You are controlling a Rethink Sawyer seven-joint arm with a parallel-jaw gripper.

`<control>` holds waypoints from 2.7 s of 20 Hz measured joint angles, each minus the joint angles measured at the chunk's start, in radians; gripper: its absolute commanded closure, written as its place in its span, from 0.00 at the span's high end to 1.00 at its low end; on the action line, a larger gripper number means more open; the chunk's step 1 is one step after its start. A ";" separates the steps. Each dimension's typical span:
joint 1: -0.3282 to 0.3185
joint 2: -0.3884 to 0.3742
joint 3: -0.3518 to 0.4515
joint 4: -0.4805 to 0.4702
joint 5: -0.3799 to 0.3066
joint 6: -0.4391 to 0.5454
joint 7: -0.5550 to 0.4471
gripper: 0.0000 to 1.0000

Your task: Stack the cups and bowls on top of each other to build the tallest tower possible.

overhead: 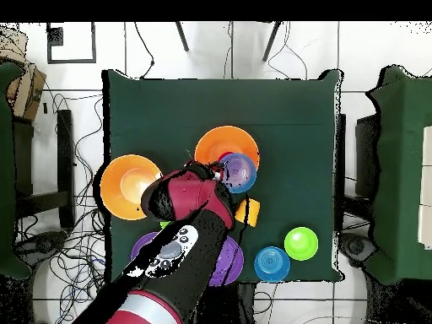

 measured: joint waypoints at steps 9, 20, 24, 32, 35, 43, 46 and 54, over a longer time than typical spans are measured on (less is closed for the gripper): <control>0.000 0.000 0.000 0.000 0.000 0.000 0.000 0.00; 0.000 0.002 0.000 0.000 0.007 0.000 0.000 0.00; 0.000 0.002 0.000 0.000 0.015 0.000 0.000 0.00; 0.001 0.003 0.000 -0.002 0.027 0.000 0.000 0.00; 0.002 0.008 0.000 -0.004 0.031 0.000 0.000 0.00; 0.004 0.039 0.000 -0.020 0.043 0.000 0.000 0.00; 0.005 0.045 0.000 -0.023 0.047 0.000 0.000 0.00; 0.011 0.046 0.000 -0.023 0.065 0.000 0.000 0.00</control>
